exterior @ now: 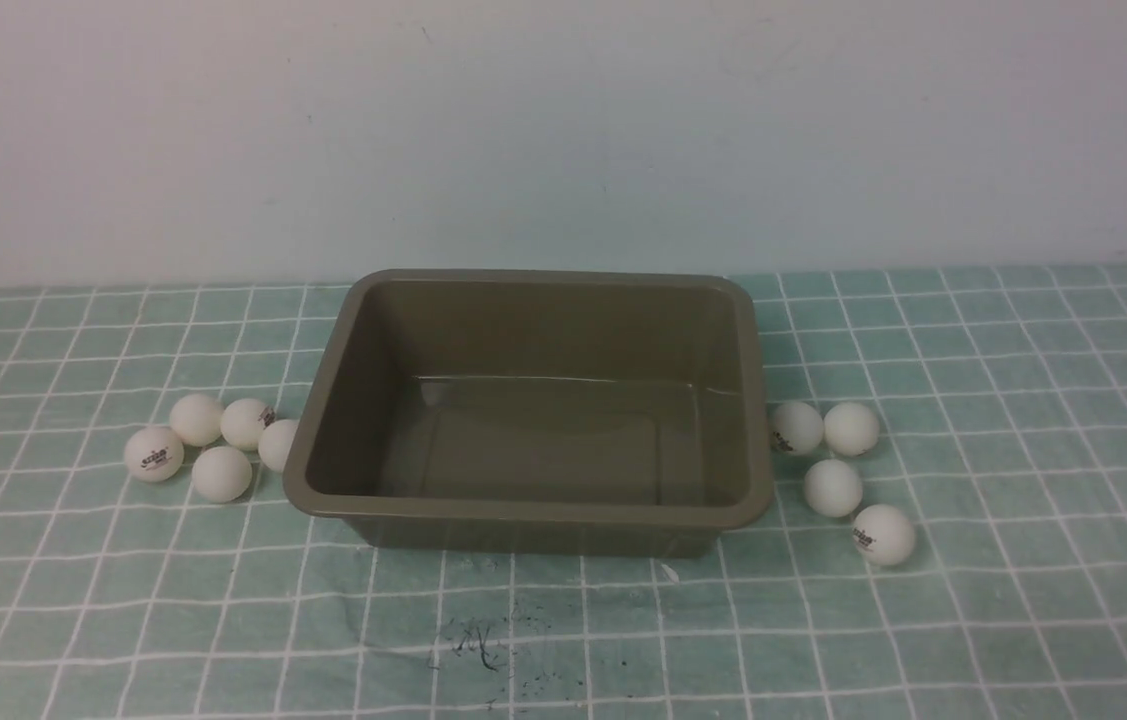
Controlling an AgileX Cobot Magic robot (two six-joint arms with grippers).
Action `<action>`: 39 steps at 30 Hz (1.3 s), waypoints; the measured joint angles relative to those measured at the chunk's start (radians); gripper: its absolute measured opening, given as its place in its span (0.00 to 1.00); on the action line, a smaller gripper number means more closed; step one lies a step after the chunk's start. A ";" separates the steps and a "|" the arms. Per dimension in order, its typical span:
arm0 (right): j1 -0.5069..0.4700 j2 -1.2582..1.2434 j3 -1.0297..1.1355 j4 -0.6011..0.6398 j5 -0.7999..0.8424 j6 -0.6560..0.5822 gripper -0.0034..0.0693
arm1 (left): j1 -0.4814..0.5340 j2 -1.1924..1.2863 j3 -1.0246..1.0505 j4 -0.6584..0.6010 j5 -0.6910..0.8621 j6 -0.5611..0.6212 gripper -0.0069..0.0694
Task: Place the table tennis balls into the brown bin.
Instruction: 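Reach for and grasp a ping pong ball on the table beside the basket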
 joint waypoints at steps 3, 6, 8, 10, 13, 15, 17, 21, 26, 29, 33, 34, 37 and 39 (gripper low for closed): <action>0.000 0.000 0.000 0.139 -0.107 0.066 0.03 | 0.000 0.232 -0.118 0.066 0.199 0.005 0.08; 0.000 0.000 0.000 0.190 -0.158 0.073 0.03 | 0.000 0.411 -0.169 0.120 0.293 0.030 0.08; 0.000 0.000 0.000 0.213 -0.191 0.074 0.03 | 0.000 0.564 -0.197 0.170 0.317 0.049 0.08; 0.000 0.000 0.000 0.221 -0.213 0.074 0.03 | 0.000 0.656 -0.212 0.196 0.314 0.055 0.08; 0.016 0.018 -0.085 0.208 -0.039 0.069 0.03 | 0.000 0.767 -0.246 0.221 0.266 0.060 0.08; 0.029 0.067 -0.172 0.178 0.083 0.049 0.03 | 0.000 0.810 -0.266 0.230 0.237 0.060 0.08; 0.041 0.189 -0.325 0.123 0.251 0.008 0.03 | 0.000 0.874 -0.302 0.235 0.197 0.060 0.08; 0.046 0.413 -0.545 0.071 0.495 -0.097 0.03 | 0.000 1.014 -0.390 0.243 0.164 0.061 0.10; 0.048 0.577 -0.681 0.081 0.584 -0.246 0.03 | 0.000 1.164 -0.486 0.257 0.146 0.076 0.27; 0.048 0.605 -0.692 0.112 0.583 -0.273 0.03 | 0.000 1.216 -0.520 0.270 0.144 0.081 0.43; 0.048 0.609 -0.692 0.136 0.580 -0.277 0.03 | 0.000 1.264 -0.531 0.275 0.112 0.081 0.65; 0.048 0.609 -0.692 0.136 0.580 -0.278 0.03 | 0.000 1.278 -0.533 0.275 0.102 0.081 0.69; 0.048 0.609 -0.692 0.136 0.580 -0.279 0.03 | 0.000 1.312 -0.535 0.275 0.090 0.082 0.72; 0.048 0.610 -0.692 0.136 0.580 -0.279 0.03 | 0.000 1.330 -0.536 0.275 0.089 0.082 0.73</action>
